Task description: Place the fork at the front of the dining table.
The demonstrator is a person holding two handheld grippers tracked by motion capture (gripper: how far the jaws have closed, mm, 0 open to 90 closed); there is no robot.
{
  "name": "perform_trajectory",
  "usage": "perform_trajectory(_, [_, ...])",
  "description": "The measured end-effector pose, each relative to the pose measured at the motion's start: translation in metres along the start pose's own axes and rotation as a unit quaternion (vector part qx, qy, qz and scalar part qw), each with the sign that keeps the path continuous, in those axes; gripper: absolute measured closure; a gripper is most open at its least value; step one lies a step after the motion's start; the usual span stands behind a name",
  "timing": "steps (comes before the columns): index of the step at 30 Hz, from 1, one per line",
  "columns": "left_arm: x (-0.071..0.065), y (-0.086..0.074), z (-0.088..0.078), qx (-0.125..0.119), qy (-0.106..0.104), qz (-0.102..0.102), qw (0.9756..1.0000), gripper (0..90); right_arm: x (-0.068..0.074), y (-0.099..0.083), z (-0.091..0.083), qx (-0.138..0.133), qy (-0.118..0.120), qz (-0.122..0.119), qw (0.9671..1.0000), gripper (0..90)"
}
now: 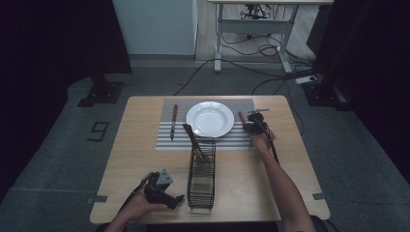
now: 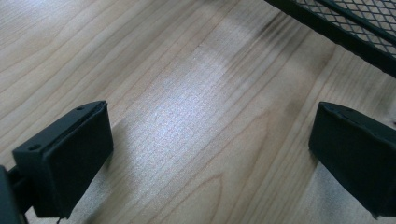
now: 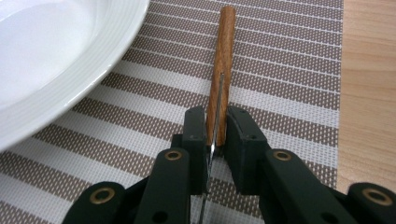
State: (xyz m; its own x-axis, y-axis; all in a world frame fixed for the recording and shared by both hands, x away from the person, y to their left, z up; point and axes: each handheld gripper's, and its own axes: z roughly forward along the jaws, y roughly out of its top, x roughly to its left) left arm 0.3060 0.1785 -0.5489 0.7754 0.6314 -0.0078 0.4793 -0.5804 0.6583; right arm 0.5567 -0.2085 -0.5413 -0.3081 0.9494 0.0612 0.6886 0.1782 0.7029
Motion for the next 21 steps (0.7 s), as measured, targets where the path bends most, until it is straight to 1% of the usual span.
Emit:
perform_trajectory(3, [0.0, 0.0, 0.0, 0.0, 0.0, 0.0, 1.0, 0.0, -0.003, 0.006, 0.003, 0.01, -0.002, 0.0, 0.9999, 79.6])
perform_trajectory(5, [0.0, 0.0, 0.0, 0.0, 0.0, 0.0, 1.0, 0.0, -0.003, 0.008, 0.005, 0.013, -0.003, -0.001, 0.9999, 79.7])
perform_trajectory(7, [0.0, 0.0, 0.0, 0.0, 0.0, 0.0, 1.0, 0.0, -0.006, 0.01, 0.01, 0.0, -0.003, 0.008, 1.0, 80.3])
perform_trajectory(9, [0.0, 0.0, 0.0, 0.0, 0.0, 0.0, 1.0, 0.0, -0.008, 0.014, 0.012, 0.004, 0.0, 0.022, 0.9998, 80.4])
perform_trajectory(11, [0.0, 0.0, 0.0, 0.0, -0.001, 0.0, 1.0, 0.0, -0.008, 0.017, 0.014, 0.011, -0.003, 0.016, 0.9998, 80.4])
perform_trajectory(13, [0.0, 0.0, 0.0, 0.0, -0.001, 0.0, 1.0, 0.0, -0.007, 0.019, 0.015, 0.012, -0.003, 0.015, 0.9998, 80.4])
perform_trajectory(16, [0.0, 0.0, 0.0, 0.0, -0.001, 0.0, 1.0, 0.0, -0.009, 0.019, 0.018, -0.001, -0.005, 0.024, 0.9997, 80.5])
perform_trajectory(18, [0.0, 0.0, 0.0, 0.0, -0.001, 0.0, 1.0, 0.0, -0.01, 0.019, 0.019, -0.004, -0.007, 0.023, 0.9997, 80.4])
perform_trajectory(21, [0.0, 0.0, 0.0, 0.0, -0.001, 0.0, 1.0, 0.0, -0.013, 0.019, 0.02, -0.008, -0.003, 0.025, 0.9996, 80.4])
